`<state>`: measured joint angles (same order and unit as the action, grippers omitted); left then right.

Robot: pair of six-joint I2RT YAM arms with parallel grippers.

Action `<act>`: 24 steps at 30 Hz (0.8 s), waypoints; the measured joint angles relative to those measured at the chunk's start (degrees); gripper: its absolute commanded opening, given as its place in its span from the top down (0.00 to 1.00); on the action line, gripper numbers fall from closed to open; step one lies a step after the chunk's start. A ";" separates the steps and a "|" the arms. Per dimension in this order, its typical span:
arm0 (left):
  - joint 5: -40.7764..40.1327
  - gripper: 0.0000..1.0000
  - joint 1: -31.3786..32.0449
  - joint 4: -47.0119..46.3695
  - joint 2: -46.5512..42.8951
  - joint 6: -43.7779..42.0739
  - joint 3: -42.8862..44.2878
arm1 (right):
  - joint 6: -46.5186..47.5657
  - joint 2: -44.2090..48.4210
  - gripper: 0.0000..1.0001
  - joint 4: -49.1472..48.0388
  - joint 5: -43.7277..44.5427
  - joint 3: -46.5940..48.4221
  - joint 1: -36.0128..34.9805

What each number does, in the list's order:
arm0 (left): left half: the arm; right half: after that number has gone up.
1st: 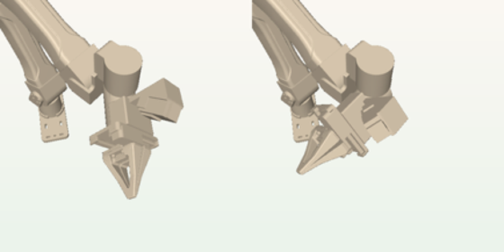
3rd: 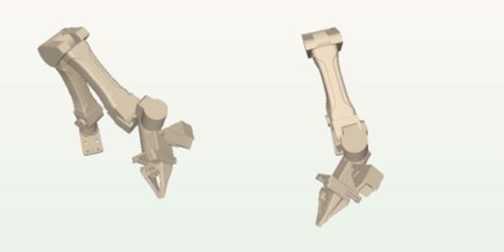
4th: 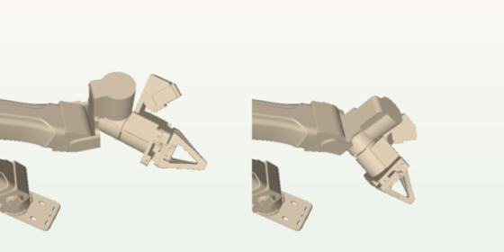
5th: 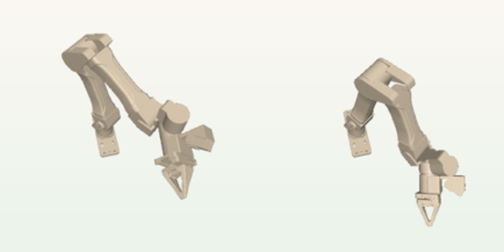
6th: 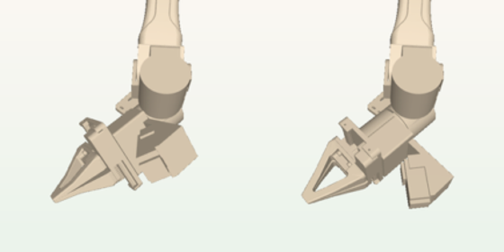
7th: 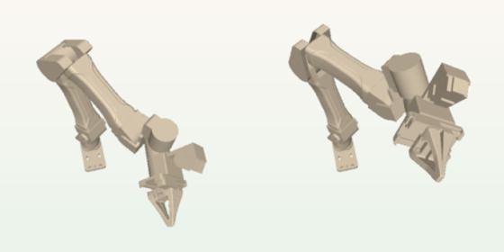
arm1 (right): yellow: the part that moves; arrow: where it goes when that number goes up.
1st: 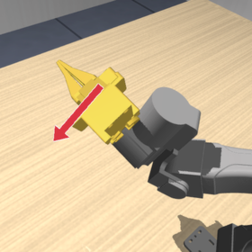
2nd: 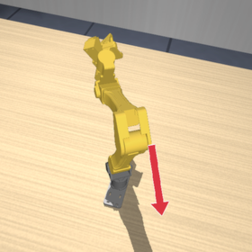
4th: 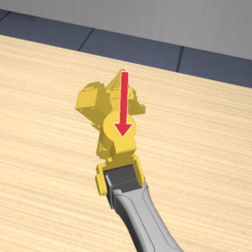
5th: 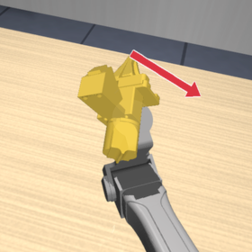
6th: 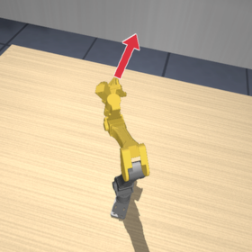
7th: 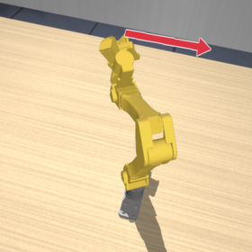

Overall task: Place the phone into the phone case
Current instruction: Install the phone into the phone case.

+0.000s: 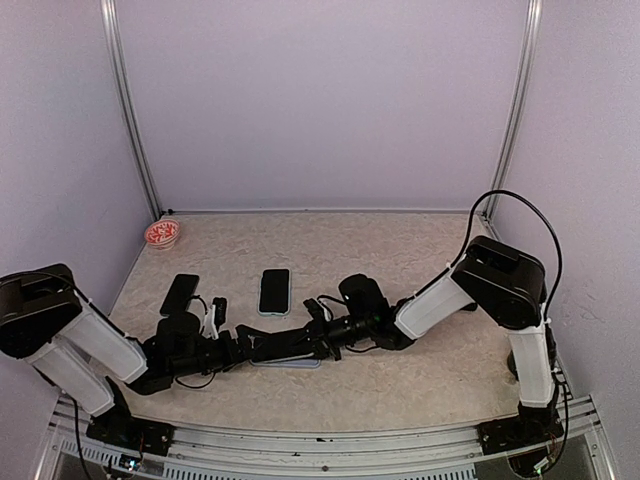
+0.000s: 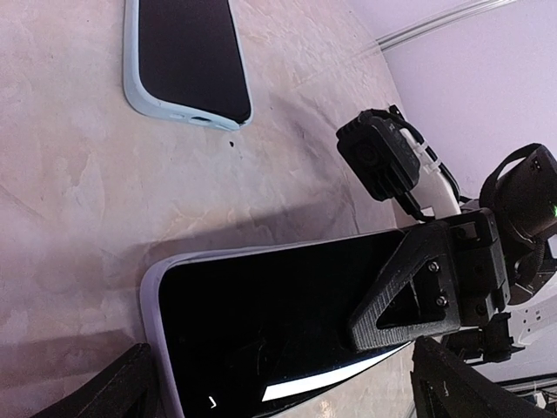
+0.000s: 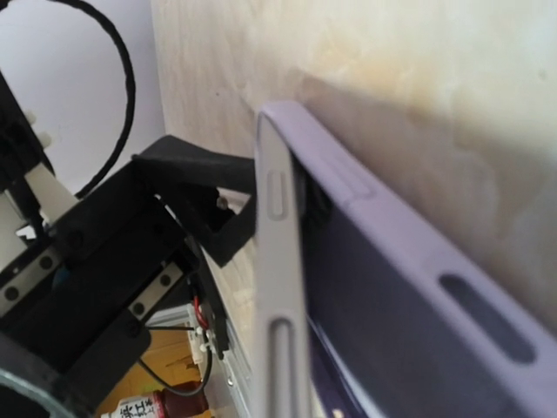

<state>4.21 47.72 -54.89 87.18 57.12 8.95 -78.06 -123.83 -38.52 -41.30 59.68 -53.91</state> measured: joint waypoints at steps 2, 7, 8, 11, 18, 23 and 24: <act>-0.13 0.01 0.00 0.00 0.15 -0.17 0.13 | 0.02 -0.48 1.00 -0.42 -0.85 0.26 0.24; -0.68 0.01 0.00 0.07 0.87 -0.57 0.87 | -0.07 -1.36 1.00 -1.79 -2.40 0.46 0.70; -0.74 0.01 0.00 0.09 0.94 -0.63 0.96 | -0.24 -1.60 1.00 -2.27 -2.71 0.44 0.79; -0.96 0.01 0.00 0.44 0.96 -0.83 1.22 | -1.03 -2.29 1.00 -3.98 -3.50 0.37 1.05; -0.96 0.01 0.26 4.50 -0.61 -1.07 2.47 | -2.71 -2.73 1.00 -9.20 -3.04 -2.03 1.16; -0.02 0.01 0.98 8.74 -4.83 -1.79 2.69 | -3.13 -2.71 1.00 -12.81 -3.21 -4.39 1.20; 0.00 0.01 1.05 9.29 -5.95 -1.92 2.69 | -3.13 -2.69 1.00 -13.29 -3.21 -4.66 1.22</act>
<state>4.21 48.77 -45.60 81.23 55.20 11.64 -81.19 -126.52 -51.81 -44.51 55.02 -52.69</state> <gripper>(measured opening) 0.989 0.056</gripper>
